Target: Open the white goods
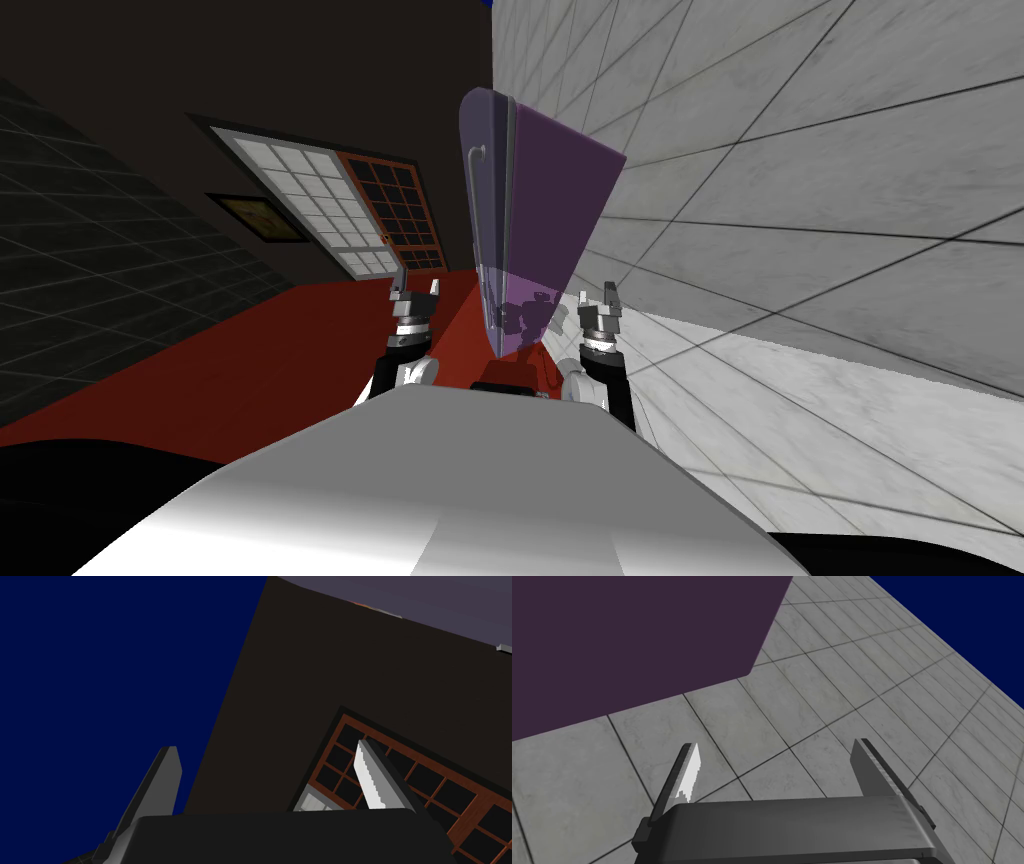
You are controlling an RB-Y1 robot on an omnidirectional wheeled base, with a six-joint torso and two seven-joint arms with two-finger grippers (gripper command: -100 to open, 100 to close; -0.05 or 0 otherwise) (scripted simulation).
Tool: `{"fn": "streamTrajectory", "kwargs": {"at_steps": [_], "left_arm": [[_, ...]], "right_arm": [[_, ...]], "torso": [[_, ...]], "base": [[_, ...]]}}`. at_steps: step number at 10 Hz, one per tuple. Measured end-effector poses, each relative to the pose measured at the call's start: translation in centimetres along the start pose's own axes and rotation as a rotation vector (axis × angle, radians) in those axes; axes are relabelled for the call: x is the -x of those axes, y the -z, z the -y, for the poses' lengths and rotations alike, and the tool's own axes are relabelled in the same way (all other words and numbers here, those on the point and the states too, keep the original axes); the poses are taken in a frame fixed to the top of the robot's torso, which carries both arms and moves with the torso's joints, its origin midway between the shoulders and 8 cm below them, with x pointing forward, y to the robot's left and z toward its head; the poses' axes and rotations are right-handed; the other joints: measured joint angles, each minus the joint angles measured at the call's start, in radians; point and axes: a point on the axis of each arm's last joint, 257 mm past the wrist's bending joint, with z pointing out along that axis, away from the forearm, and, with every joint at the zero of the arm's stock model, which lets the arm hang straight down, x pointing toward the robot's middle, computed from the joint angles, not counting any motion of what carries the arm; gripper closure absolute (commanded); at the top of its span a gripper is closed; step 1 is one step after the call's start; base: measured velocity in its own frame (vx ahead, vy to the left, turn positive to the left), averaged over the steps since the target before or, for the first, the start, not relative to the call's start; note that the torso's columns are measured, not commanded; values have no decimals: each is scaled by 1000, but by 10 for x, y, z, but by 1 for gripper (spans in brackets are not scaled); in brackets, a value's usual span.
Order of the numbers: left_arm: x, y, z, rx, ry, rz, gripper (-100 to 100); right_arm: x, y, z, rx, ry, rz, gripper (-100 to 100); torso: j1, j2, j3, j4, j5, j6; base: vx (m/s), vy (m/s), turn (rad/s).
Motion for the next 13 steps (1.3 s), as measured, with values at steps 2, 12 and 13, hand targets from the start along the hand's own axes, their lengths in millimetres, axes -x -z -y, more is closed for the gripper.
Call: {"fn": "streamTrajectory", "kwargs": {"at_steps": [2,12,13], "left_arm": [[0,0,0,0,0,0,0],[-3,1,-8,22,-11,-39,-100],[-4,1,-12,33,-14,-53,-100]], "right_arm": [[0,0,0,0,0,0,0],[0,0,0,0,0,0,0],[0,0,0,0,0,0,0]], "torso": [[0,104,-209,105,0,0],[0,733,-1471,734,0,0],[0,736,-1476,736,0,0]], "base": [[0,0,0],[8,-4,-2],[46,-27,-11]]}}
